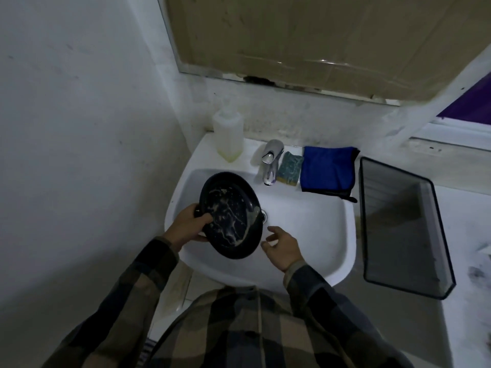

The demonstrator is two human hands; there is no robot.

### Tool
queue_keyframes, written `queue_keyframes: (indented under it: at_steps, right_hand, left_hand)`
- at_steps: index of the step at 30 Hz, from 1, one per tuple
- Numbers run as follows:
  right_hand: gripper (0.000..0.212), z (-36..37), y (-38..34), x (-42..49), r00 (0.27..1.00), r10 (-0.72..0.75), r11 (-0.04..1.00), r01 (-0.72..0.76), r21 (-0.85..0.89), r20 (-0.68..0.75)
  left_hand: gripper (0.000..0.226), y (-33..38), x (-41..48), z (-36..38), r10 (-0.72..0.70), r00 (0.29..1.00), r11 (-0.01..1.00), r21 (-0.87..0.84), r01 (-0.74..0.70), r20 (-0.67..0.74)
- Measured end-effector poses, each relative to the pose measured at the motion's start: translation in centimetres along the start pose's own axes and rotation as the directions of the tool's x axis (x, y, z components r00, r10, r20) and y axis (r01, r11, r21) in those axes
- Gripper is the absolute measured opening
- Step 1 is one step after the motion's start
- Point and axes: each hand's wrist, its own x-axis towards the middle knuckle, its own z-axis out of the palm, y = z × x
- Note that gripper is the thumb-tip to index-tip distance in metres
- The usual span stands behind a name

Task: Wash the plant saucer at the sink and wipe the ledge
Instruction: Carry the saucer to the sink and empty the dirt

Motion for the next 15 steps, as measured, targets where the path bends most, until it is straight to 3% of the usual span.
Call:
queue_keyframes:
  at_steps: [2,5,9,15]
  right_hand:
    - [0.045,0.2,-0.9,-1.4,0.971,-0.235,0.972,0.235,0.000,-0.055]
    - [0.048,0.8,-1.9,-2.7,0.891,-0.452,0.892,0.452,0.002,0.048]
    - [0.045,1.8,-1.2,-3.1,0.836,-0.525,0.846,0.533,-0.010,0.160]
    - [0.030,1.4,0.1,-3.2,0.831,-0.551,0.831,0.554,-0.041,0.076]
  left_hand:
    - [0.029,0.6,0.0,0.9,-0.020,0.999,0.999,0.032,0.021,-0.034]
    - [0.032,1.3,-0.3,2.5,-0.037,0.995,0.997,0.069,0.043,-0.088]
    - [0.045,1.6,-0.2,4.4,-0.062,0.988,0.997,0.042,0.068,-0.141]
    - [0.058,2.4,-0.6,6.8,-0.019,0.986,0.997,0.075,0.032,-0.163]
